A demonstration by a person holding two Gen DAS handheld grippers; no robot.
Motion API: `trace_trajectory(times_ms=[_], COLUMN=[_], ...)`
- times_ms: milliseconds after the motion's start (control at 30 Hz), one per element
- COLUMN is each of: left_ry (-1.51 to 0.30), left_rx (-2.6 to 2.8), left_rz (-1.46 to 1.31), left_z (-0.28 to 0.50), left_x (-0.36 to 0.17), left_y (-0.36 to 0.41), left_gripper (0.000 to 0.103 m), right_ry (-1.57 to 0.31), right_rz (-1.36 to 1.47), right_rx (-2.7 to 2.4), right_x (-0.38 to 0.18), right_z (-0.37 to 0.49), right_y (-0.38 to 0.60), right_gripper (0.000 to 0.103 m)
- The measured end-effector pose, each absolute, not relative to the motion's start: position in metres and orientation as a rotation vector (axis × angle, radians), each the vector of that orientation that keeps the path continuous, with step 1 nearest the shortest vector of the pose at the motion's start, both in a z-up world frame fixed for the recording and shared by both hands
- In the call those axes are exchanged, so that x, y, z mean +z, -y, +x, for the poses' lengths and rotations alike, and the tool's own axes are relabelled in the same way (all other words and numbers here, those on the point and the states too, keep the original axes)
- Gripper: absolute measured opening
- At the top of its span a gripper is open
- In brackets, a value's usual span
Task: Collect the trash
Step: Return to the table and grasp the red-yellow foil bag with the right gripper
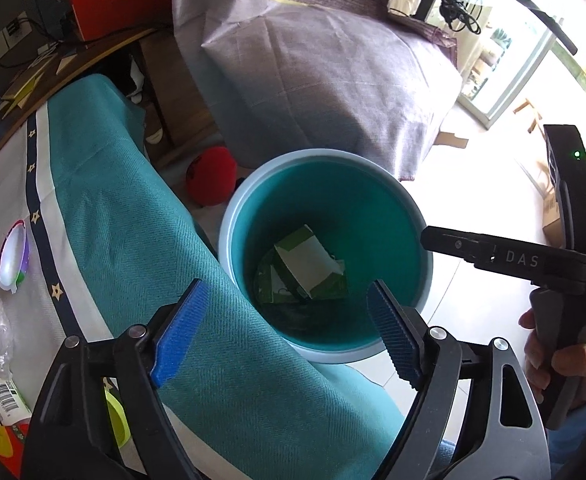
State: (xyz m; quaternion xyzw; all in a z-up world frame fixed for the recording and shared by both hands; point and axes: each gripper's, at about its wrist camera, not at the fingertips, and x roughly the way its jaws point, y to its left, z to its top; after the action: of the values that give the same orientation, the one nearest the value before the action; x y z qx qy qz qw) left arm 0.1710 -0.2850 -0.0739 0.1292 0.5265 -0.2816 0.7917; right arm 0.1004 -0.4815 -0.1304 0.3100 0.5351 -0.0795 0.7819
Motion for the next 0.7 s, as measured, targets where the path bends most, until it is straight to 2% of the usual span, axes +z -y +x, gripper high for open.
trace_trajectory(times_ms=[100, 200, 400, 700], left_ry=[-1.117, -1.096, -1.079, -1.046], left_rx=[-0.606, -0.604, -0.586, -0.493], left_rz=[0.262, 0.245, 0.214, 0.164], left_z=[0.167, 0.162, 0.153, 0.129], left_x=[-0.068, -0.061, -0.049, -0.036], left_y=[0.278, 0.27, 0.245, 0.161], left_gripper=[0.085, 0.093, 0.093, 0.093], right_ry=[-1.154, -1.158, -1.154, -1.162], right_rz=[0.647, 0.619, 0.564, 0.467], right_rx=[-0.174, -0.171, -0.155, -0.088], right_x=[-0.124, -0.117, -0.101, -0.079], right_z=[0.101, 0.101, 0.096, 0.094], right_y=[0.475, 0.466, 0.444, 0.381], right_gripper=[0.082, 0.082, 0.085, 0.086])
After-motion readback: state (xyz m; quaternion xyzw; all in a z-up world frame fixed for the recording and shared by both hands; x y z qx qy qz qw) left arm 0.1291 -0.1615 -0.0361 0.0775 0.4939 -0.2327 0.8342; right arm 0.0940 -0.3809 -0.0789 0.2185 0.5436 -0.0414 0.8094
